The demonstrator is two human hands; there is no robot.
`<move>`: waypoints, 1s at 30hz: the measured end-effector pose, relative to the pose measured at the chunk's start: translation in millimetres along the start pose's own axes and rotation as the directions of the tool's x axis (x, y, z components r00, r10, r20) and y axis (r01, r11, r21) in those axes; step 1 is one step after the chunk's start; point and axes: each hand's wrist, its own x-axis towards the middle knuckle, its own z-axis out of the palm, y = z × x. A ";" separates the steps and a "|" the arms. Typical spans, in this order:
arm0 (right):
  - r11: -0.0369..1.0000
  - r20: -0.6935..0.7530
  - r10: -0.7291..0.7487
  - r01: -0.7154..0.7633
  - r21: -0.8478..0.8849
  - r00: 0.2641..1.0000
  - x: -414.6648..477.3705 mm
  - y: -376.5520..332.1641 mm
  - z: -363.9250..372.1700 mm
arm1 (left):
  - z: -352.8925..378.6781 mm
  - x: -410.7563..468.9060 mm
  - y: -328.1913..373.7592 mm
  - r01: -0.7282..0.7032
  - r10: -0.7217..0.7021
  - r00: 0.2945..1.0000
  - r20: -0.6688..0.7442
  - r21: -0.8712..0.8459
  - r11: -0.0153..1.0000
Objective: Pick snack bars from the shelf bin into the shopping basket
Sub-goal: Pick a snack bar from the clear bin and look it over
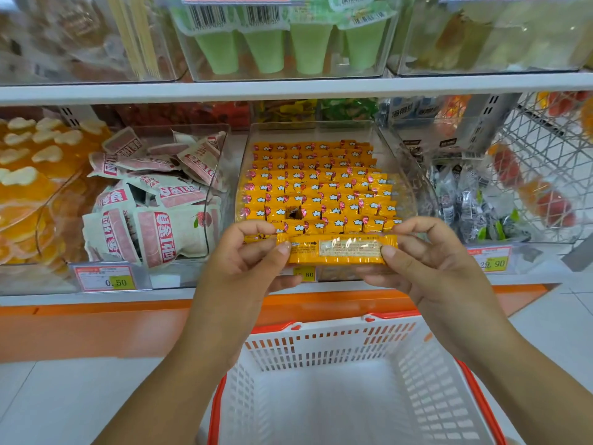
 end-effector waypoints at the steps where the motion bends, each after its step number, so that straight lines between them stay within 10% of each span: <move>1: 1.000 0.001 -0.020 0.020 -0.009 1.000 -0.4 -0.2 0.2 | 0.5 0.1 0.1 -0.013 0.013 1.000 -0.010 -0.006 1.000; 30: 0.999 0.114 0.034 -0.037 0.016 0.993 -1.0 -3.4 -5.9 | -9.5 1.8 6.9 0.023 -0.026 0.990 0.135 0.021 1.000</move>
